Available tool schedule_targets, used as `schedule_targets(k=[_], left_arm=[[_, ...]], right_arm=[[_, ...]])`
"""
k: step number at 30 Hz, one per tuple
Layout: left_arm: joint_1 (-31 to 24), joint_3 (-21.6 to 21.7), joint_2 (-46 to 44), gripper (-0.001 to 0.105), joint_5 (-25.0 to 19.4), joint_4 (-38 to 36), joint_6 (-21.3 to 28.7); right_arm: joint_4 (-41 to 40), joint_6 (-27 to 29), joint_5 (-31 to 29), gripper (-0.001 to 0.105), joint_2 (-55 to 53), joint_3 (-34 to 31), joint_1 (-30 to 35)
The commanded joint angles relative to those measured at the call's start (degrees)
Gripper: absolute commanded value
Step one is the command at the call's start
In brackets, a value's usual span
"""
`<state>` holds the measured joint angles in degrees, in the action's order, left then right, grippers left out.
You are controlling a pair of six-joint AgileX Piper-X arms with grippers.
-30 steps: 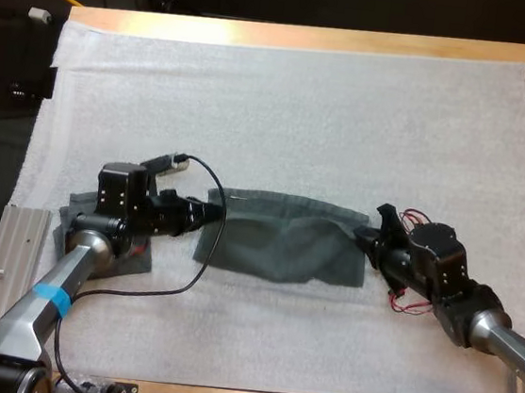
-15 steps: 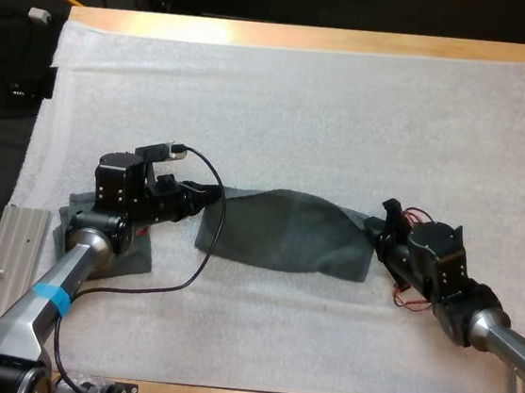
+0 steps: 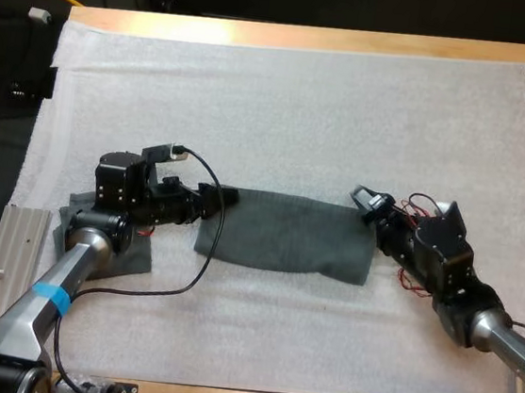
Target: Pick towel from pile, fold and stack
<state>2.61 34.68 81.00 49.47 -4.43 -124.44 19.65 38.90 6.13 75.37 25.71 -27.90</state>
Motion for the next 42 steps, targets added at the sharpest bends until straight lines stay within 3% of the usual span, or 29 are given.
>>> schedule_targets(k=[1, 5, 11, 19, 29, 37, 42], left_arm=[[0.1, 0.9, -0.4, 0.066, 1.9, -1.6, 0.0], [0.1, 1.3, -3.7, 0.066, 1.6, -4.7, 1.1], [0.1, 1.3, -12.9, 0.066, -0.4, -10.3, 3.1], [0.1, 1.3, -27.9, 0.066, -4.5, -27.7, 7.3], [0.1, 1.3, -43.1, 0.066, -5.0, -46.5, 9.0], [0.1, 1.3, -51.6, 0.066, -4.2, -56.0, 9.0], [0.1, 1.3, -52.3, 0.066, -3.6, -60.4, 9.8]], right_arm=[[-1.6, 2.4, 0.6, 0.071, -1.9, 0.5, 0.3], [-9.2, 5.6, 0.6, 0.071, -6.3, 0.6, 0.3], [-26.8, 12.5, 0.5, 0.071, -13.0, 2.5, 0.3], [-47.0, 22.1, 0.1, 0.071, -16.5, 7.8, 0.3], [-51.9, 27.8, 0.7, 0.071, -16.4, 8.3, 4.2], [-51.5, 35.1, 13.0, 0.071, -12.2, 8.3, 15.4], [-47.1, 37.0, 18.8, 0.071, -5.3, 8.3, 16.9]])
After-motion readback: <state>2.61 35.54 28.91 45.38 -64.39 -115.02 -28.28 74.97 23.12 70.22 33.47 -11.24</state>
